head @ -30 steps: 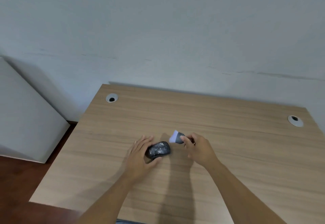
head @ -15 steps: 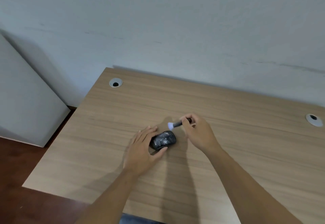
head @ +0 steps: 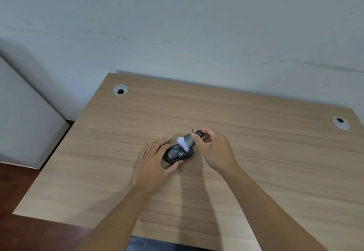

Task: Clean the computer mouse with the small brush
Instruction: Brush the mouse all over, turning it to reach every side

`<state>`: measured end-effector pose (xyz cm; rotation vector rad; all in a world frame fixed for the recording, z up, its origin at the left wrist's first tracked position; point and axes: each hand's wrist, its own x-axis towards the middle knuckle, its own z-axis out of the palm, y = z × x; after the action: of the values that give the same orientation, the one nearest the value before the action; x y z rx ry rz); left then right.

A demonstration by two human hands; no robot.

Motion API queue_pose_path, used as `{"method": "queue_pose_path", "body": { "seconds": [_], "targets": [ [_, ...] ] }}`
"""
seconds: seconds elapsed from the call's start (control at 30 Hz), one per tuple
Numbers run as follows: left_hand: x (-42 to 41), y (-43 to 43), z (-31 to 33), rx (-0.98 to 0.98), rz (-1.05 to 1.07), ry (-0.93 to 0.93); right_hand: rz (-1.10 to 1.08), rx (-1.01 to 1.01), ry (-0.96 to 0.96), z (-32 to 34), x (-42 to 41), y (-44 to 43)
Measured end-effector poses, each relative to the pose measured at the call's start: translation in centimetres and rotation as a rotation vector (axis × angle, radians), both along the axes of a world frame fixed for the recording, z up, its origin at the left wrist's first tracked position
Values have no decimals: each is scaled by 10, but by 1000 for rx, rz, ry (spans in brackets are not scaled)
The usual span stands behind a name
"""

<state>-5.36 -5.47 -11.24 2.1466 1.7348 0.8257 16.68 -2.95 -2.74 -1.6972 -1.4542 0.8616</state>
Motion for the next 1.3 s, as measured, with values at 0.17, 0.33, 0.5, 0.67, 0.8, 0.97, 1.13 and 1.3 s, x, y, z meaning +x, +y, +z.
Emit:
{"method": "queue_pose_path", "body": {
  "seconds": [0.17,0.33,0.5,0.67,0.8,0.97,1.13,1.3],
  "targets": [
    [-2,0,-1,-10,10,-22,-5,2,-96,-9,-4,-3],
    [-3,1,-1,-26,0,-36,-54,-39,-228,-12,13,0],
    [-3,-2,6,-90,54,-147,-106,-34,-161,-6,16,-5],
    [-1,-2,11,-145,112,-253,-59,-17,-99,-8,-5,-18],
    [-2,-4,13,-149,108,-266,-197,-108,-90,-19,2,-23],
    [-1,-4,13,-120,87,-238,-301,-168,-53,-11,13,-22],
    [-1,-4,13,-114,79,-234,-190,-115,-16,3,-2,-21],
    [-3,-5,17,-140,78,-241,-186,-127,-112,-5,-4,-22]
  ]
}}
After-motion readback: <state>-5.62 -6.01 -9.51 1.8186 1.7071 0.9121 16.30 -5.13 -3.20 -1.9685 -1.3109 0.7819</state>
